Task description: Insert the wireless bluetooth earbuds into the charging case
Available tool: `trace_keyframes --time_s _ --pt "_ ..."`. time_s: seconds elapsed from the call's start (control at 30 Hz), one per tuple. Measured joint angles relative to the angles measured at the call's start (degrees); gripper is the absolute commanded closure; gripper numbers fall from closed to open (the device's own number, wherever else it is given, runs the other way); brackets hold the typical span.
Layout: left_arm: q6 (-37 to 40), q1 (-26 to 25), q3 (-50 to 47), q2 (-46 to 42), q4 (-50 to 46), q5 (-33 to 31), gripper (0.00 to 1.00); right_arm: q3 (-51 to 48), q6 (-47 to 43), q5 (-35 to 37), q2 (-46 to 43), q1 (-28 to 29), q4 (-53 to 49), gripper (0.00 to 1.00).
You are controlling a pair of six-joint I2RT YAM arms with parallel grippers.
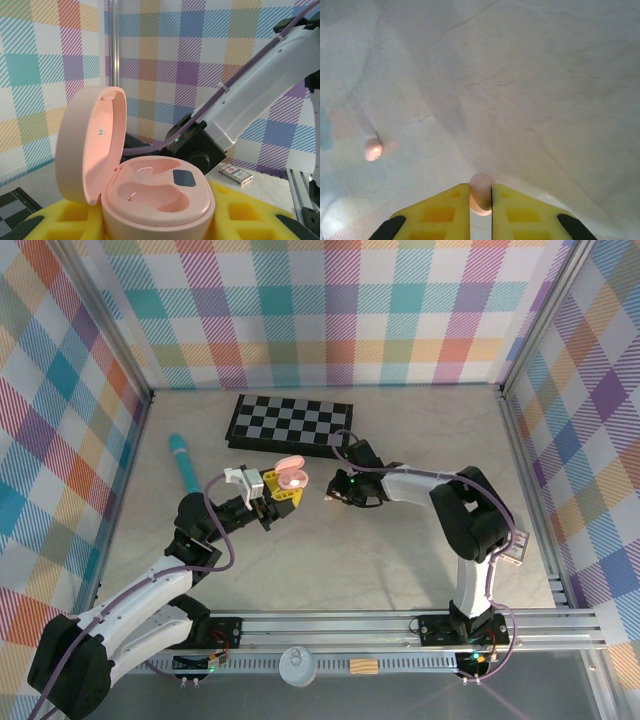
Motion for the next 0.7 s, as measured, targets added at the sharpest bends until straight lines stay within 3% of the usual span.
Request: trace_keyframes --time_s 0.23,0.7 --pt "0.0 0.0 0.0 1.9 -0.1 0.4 0.67 -2.6 -2.7 1.1 -4.0 -1.5 -2.7 0.84" --pt "-0.1 0.0 0.0 5.2 1.1 1.6 0.67 -2.6 -6.2 -0.1 -3.5 -1.7 -6.5 0.79"
